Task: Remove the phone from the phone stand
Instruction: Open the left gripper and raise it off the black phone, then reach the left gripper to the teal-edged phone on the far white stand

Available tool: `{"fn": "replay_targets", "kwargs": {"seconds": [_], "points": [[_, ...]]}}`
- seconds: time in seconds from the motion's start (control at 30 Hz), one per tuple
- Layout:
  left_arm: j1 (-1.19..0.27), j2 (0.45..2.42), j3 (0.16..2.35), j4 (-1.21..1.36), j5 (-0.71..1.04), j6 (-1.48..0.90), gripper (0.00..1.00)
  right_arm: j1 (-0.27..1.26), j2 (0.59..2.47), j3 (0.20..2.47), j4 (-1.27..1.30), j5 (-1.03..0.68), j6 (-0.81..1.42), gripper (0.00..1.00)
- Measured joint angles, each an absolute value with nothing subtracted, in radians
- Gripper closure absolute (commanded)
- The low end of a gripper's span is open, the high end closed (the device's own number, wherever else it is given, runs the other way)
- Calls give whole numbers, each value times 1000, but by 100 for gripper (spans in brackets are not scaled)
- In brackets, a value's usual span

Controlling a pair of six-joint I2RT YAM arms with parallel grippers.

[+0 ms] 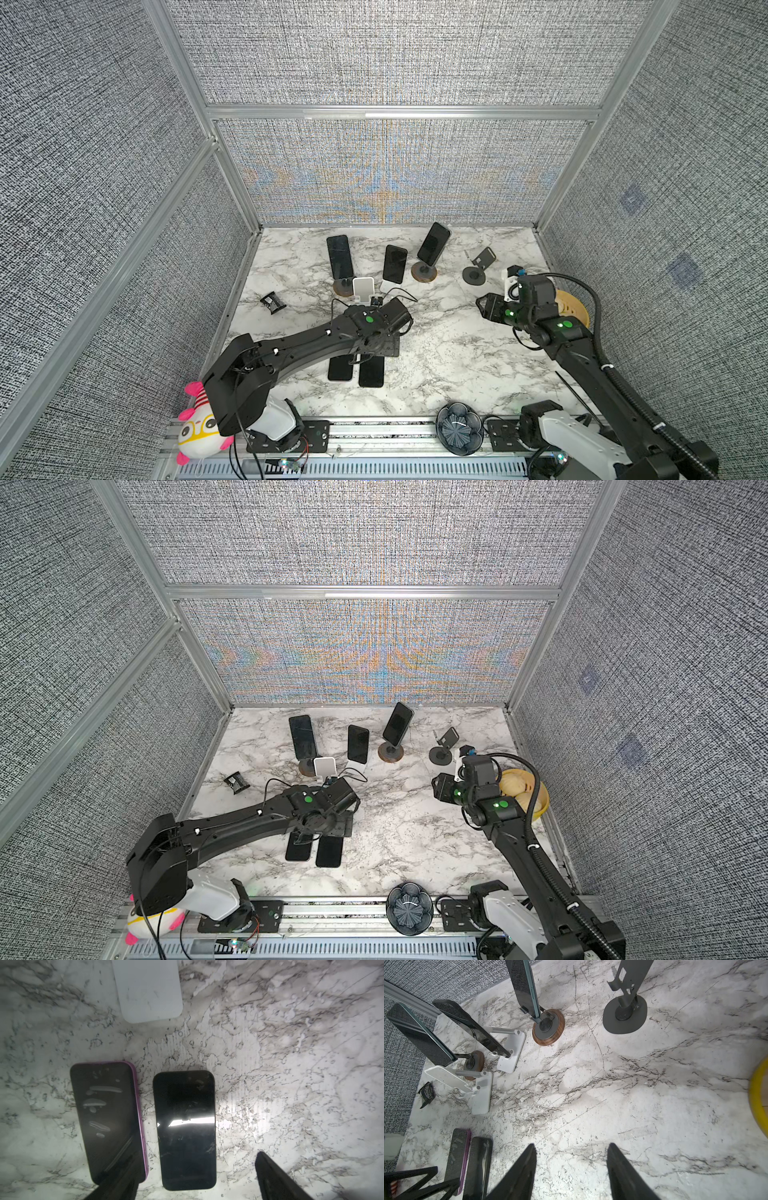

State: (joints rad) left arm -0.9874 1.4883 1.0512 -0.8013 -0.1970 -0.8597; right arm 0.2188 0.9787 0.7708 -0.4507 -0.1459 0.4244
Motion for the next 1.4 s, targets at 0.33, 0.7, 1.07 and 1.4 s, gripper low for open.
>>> {"fn": "replay_targets", "kwargs": {"seconds": [0.33, 0.7, 1.07, 1.4], "points": [[-979, 1462, 1125, -728, -228, -688, 9, 219, 1056, 809, -439, -200, 412, 41], [-812, 1394, 1204, -643, -324, -522, 2, 219, 1087, 820, -414, -263, 406, 41], [-611, 1446, 1207, -492, -500, -485, 2, 219, 1075, 805, -418, -270, 404, 41], [-485, 1703, 1396, -471, -464, -479, 2, 219, 1074, 763, -415, -274, 410, 41]]}}
